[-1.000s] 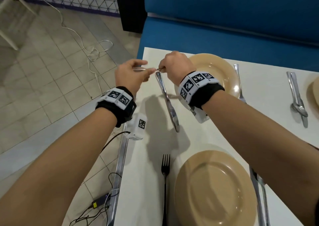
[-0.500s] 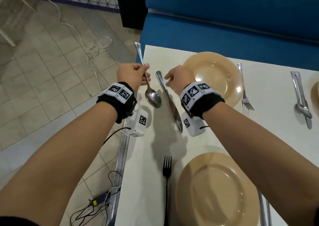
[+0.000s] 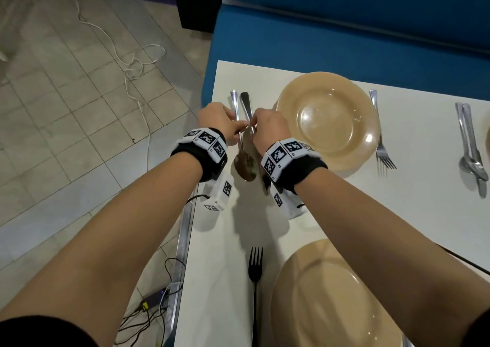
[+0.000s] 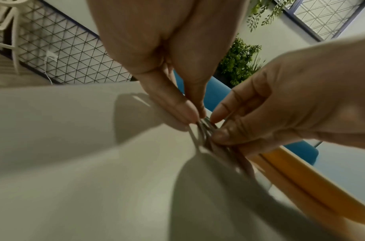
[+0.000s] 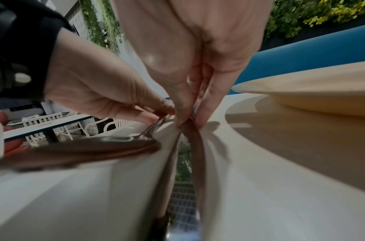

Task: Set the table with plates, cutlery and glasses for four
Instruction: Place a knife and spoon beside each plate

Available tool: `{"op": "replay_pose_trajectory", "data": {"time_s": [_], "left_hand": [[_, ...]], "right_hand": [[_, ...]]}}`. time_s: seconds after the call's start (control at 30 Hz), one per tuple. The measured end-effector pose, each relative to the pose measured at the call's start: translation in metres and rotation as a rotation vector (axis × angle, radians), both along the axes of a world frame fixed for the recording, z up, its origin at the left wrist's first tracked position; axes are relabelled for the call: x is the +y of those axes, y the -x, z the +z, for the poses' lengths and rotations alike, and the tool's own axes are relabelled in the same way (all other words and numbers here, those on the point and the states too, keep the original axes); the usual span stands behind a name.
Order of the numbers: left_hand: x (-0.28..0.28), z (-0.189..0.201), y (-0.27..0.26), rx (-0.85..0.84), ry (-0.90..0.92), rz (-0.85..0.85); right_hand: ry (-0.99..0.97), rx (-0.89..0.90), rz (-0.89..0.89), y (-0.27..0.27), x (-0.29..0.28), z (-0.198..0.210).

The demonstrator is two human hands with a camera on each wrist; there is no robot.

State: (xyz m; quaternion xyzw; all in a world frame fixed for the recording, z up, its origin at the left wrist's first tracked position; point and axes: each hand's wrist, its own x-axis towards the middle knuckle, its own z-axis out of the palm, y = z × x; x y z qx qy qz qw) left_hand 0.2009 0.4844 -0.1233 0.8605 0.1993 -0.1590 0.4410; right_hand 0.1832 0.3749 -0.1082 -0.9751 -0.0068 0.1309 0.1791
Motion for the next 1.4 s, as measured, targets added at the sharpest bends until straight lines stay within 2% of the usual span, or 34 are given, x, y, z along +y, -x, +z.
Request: {"op": "replay_pose_trajectory", "data": {"time_s": [0.1, 0.27, 0.77, 1.07, 1.4], "left_hand": [[0.0, -0.001, 0.0, 0.025, 0.096, 0.052], [0.004, -0.007, 0.005, -0.014, 0.038, -0.09], [-0.008, 0.002, -0.041, -0.032, -0.062, -0.106], [-0.013, 0.004, -0.049, -0.049, -0.101, -0.114], [-0.009, -0.001, -0.043, -0.045, -0.05, -0.159]], "right_hand": [[0.037, -0.022, 0.037, -0.003, -0.003, -0.001], [0.068, -0.023, 0.095, -0.001, -0.006, -0.002], [0.118, -0.065, 0.012, -0.042, -0.005, -0.004], [0.087, -0.065, -0.028, -0.046, -0.005, -0.007], [0.087, -0.057, -0.05, -0.044, -0.003, -0.007]]}}
